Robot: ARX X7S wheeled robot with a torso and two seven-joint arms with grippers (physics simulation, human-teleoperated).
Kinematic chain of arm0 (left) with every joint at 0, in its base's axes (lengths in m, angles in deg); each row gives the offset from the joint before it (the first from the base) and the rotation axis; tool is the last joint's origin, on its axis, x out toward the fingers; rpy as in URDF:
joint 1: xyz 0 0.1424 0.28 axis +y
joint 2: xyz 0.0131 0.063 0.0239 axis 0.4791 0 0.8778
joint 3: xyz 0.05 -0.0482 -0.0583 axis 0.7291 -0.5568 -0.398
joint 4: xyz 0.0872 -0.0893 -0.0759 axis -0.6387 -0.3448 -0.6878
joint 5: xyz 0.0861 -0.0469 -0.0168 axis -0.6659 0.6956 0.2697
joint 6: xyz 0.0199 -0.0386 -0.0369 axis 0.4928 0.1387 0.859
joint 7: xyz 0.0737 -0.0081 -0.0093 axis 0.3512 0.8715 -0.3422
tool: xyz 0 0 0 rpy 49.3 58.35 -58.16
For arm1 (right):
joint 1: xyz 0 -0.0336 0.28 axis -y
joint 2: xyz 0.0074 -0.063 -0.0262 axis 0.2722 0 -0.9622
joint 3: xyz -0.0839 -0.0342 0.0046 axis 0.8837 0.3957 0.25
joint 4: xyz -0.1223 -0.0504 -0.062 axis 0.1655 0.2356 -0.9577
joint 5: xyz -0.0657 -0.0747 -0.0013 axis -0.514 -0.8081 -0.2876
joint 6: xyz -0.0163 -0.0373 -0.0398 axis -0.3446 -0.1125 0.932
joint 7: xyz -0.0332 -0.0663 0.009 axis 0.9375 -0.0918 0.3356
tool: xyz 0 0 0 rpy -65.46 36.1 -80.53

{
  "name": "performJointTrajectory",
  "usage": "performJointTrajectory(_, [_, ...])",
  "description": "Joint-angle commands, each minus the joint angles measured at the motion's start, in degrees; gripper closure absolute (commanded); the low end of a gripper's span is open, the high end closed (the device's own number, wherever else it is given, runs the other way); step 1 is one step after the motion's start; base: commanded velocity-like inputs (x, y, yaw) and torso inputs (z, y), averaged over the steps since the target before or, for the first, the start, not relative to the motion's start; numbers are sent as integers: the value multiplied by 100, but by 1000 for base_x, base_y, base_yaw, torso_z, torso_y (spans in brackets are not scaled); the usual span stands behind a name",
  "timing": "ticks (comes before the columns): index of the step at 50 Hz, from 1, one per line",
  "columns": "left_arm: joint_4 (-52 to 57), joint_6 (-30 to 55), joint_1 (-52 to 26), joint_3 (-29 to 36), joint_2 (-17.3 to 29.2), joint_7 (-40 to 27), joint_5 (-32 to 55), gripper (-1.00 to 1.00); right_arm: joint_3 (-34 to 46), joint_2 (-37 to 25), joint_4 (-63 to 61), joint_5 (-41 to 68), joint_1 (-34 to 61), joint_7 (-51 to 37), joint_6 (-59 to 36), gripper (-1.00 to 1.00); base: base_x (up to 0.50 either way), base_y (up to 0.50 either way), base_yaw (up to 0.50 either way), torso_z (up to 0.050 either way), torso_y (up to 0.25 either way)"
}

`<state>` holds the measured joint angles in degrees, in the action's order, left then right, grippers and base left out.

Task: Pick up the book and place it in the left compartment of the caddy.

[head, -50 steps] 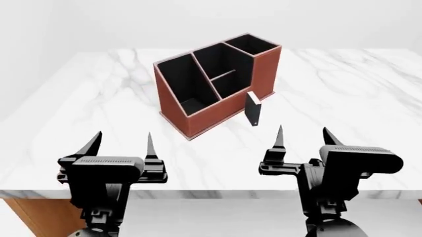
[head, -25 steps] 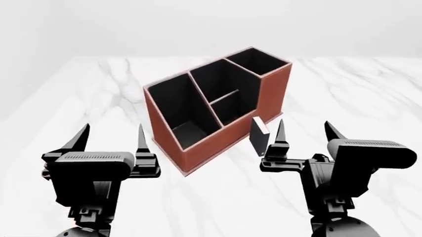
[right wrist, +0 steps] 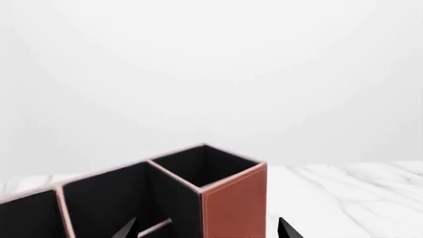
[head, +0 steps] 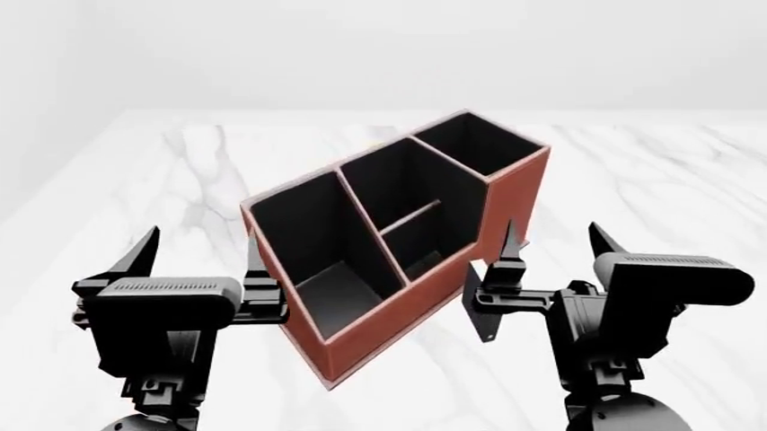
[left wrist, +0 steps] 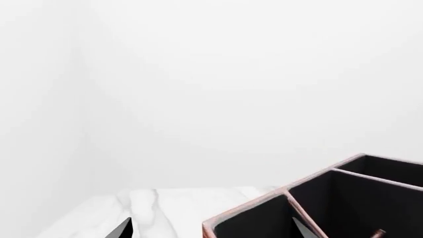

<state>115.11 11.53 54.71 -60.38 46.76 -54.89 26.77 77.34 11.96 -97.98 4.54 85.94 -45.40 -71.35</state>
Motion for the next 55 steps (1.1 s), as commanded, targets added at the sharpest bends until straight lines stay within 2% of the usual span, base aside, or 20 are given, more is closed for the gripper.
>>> performJointTrajectory(1, [4,-5,7,17,29,-39,29,-100,-28,-24,40,91,12,-32,-70,-100,0,0,0,0,0])
performJointTrajectory(8, [-15,-50,41,14,43,-62,54,-100,-136,-167,-97,282,367,-184,-875,-100,0,0,0,0,0])
performJointTrajectory(10, [-24,-60,45,17,46,-66,60,-100,-374,-115,16,606,495,-95,-1223,-100,0,0,0,0,0])
performJointTrajectory(15, [-24,-69,51,11,60,-83,74,-100,16,-419,357,360,519,41,-1141,-100,0,0,0,0,0])
performJointTrajectory(16, [-37,-75,51,11,62,-86,74,-100,-234,-313,434,681,602,98,-1511,-100,0,0,0,0,0])
performJointTrajectory(21, [-53,-92,54,17,75,-98,84,-100,-150,-497,473,847,827,117,-2255,-100,0,0,0,0,0])
performJointTrajectory(45, [-114,-164,83,39,122,-163,150,-100,153,-600,1056,854,799,148,-2510,-100,0,0,0,0,0])
performJointTrajectory(55, [-120,-187,98,67,150,-191,164,-100,138,-554,1519,892,1291,106,-2835,-100,0,0,0,0,0])
